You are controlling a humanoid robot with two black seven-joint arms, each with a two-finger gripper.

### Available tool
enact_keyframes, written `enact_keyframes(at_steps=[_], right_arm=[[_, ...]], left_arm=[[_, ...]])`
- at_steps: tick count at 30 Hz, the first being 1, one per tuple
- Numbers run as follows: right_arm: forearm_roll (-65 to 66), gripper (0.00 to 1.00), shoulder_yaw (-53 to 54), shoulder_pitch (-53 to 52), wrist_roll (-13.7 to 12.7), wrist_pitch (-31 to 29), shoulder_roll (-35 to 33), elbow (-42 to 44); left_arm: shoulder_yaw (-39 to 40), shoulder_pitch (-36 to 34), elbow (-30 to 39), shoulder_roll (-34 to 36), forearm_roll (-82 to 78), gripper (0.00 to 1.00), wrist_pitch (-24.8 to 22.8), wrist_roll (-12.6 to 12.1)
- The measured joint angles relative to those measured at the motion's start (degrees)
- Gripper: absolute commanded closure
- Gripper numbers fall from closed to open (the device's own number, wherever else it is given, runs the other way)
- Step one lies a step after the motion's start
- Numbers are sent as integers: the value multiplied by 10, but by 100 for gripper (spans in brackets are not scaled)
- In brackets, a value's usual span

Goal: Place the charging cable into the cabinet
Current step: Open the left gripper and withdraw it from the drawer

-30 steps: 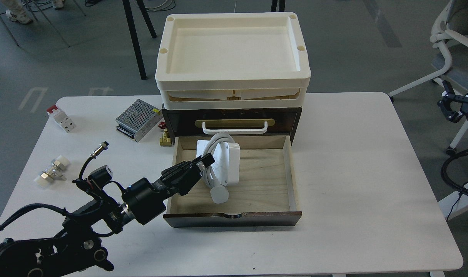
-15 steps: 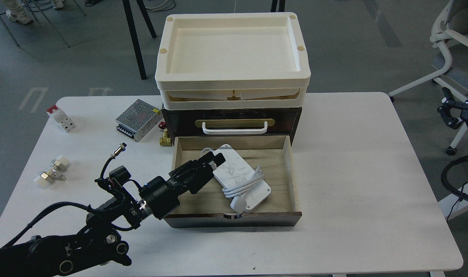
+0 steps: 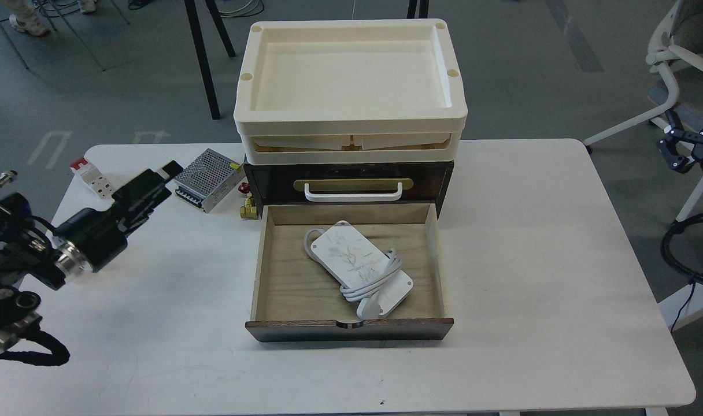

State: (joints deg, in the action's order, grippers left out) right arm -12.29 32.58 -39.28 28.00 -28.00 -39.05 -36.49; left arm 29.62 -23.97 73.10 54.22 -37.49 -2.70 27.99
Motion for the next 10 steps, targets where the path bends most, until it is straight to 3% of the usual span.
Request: enact_keyframes(at_steps=[4, 6, 10], right_arm=[[37, 0, -11, -34, 0, 0, 11, -9], [44, 0, -8, -44, 0, 0, 22, -14], [47, 0, 13, -47, 0, 0, 25, -47]], left_arm=[[130, -31, -99, -18, 148, 8, -202, 0], [165, -60, -142, -47, 187, 7, -238, 0], [181, -108, -199, -101, 207, 6, -252, 0]])
